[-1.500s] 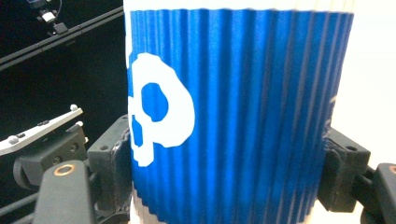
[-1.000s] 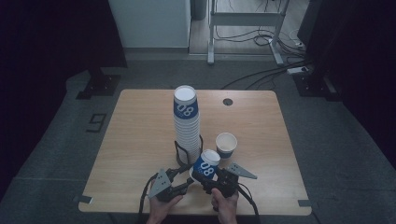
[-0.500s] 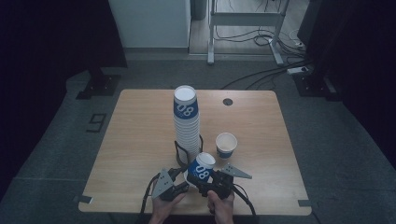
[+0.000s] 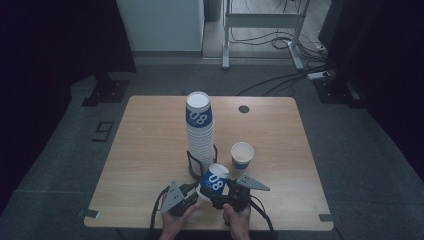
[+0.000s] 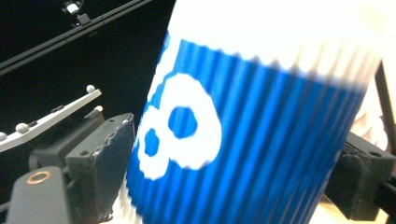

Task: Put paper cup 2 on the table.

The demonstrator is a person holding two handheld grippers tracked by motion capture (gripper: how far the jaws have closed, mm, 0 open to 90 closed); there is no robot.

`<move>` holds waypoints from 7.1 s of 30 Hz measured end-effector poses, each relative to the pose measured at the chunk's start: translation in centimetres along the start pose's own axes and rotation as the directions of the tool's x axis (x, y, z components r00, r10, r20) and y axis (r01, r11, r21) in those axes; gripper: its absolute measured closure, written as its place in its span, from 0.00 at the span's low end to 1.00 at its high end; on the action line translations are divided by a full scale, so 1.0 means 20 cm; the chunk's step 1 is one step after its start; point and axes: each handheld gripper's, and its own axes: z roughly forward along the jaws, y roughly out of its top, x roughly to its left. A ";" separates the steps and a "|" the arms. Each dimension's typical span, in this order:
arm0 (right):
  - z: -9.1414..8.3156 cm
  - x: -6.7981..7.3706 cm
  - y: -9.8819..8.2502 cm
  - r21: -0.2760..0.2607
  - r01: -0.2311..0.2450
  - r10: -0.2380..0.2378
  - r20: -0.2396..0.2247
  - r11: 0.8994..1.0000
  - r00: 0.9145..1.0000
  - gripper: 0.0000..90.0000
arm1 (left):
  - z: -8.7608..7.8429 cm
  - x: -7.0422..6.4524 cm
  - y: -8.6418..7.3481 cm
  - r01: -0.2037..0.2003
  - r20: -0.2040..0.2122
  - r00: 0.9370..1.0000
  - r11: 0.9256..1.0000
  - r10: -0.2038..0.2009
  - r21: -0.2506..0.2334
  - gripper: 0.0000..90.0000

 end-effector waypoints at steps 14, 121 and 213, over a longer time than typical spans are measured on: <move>-0.08 0.00 0.07 -0.065 0.060 -0.057 0.045 0.996 0.997 0.15 | -0.05 0.03 0.01 0.035 0.105 0.993 0.995 -0.045 0.093 0.92; -0.04 0.11 -0.24 0.293 0.824 -0.861 -0.005 0.485 0.509 0.00 | 0.08 0.16 0.33 -0.055 0.188 0.974 0.680 -0.123 0.731 0.93; -0.30 -0.16 0.11 0.130 0.469 -0.483 0.357 0.873 0.800 0.18 | -0.12 0.23 0.08 0.122 -0.106 0.989 0.966 -0.100 0.228 0.16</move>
